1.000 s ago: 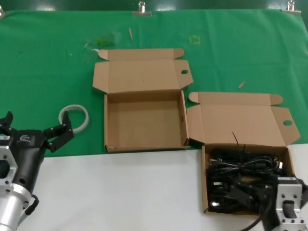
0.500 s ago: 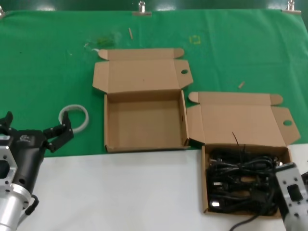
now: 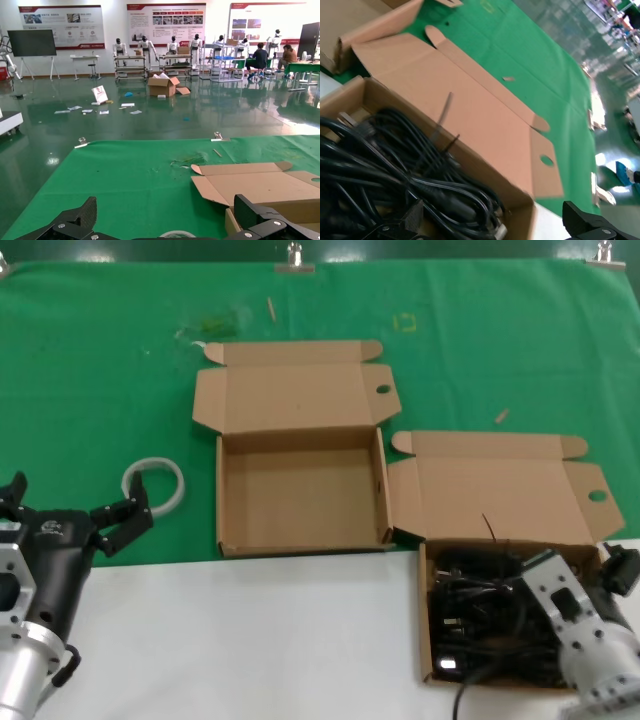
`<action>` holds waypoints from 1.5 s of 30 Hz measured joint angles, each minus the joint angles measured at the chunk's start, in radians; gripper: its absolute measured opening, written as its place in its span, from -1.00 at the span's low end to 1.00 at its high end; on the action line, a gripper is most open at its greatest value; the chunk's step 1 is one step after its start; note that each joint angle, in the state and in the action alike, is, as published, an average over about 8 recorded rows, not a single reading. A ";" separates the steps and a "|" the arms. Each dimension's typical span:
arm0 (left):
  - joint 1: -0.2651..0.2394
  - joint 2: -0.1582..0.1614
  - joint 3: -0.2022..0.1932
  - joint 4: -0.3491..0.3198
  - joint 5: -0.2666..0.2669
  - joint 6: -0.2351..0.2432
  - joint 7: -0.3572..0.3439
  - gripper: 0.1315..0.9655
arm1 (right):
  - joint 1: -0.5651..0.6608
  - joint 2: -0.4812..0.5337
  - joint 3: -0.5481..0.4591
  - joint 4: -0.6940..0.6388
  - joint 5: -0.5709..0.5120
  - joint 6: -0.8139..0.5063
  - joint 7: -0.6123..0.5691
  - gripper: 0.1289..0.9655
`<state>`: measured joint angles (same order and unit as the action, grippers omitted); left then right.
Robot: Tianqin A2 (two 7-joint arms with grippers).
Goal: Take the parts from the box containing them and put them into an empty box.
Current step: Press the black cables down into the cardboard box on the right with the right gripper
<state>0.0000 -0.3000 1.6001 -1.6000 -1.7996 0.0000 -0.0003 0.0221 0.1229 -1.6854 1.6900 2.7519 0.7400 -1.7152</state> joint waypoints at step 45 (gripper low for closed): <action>0.000 0.000 0.000 0.000 0.000 0.000 0.000 1.00 | 0.047 0.018 -0.084 -0.103 0.001 -0.095 0.180 0.24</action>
<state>0.0000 -0.3000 1.6001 -1.6000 -1.7996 0.0000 -0.0004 0.0686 0.1412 -1.7690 1.5873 2.7530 0.6446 -1.5348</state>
